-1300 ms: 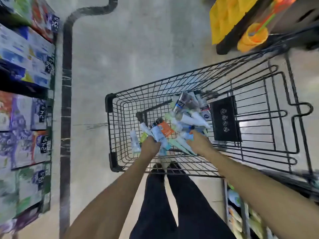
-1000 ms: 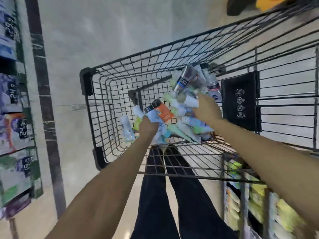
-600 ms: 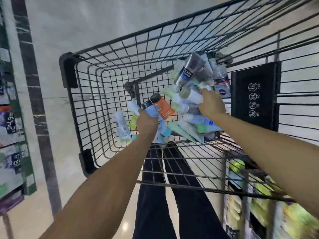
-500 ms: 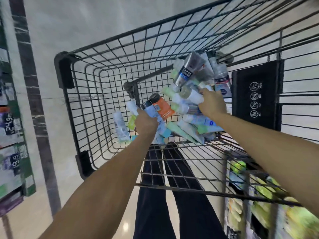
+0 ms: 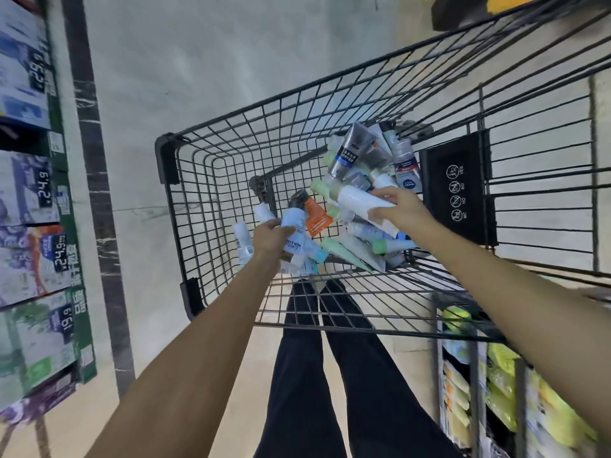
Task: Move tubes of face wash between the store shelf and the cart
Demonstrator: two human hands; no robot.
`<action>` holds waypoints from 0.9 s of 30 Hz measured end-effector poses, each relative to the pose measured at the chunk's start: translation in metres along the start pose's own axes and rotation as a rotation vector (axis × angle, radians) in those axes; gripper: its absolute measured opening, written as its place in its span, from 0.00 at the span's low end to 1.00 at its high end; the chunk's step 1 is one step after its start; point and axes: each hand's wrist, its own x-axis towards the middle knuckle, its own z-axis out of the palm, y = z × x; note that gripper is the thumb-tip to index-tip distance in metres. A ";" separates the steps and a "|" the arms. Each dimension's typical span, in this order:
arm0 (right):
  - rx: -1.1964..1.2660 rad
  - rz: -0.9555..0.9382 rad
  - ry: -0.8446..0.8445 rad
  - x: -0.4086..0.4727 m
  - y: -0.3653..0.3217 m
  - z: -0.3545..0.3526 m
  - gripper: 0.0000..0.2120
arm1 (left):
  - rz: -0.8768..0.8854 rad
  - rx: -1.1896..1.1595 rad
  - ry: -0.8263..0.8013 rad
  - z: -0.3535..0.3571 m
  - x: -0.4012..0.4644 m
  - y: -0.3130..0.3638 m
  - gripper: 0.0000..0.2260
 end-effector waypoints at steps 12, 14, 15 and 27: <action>0.587 -0.010 0.146 -0.140 -0.060 -0.041 0.22 | 0.364 -0.030 -0.015 -0.050 -0.163 0.069 0.17; 0.730 -0.026 0.152 -0.165 -0.071 -0.048 0.23 | 0.406 -0.092 -0.023 -0.059 -0.190 0.078 0.17; 0.802 -0.038 0.165 -0.176 -0.076 -0.051 0.23 | 0.433 -0.130 -0.037 -0.063 -0.200 0.083 0.16; 1.304 -0.250 0.287 -0.280 -0.108 -0.051 0.31 | 0.455 -0.395 -0.312 -0.068 -0.286 0.123 0.20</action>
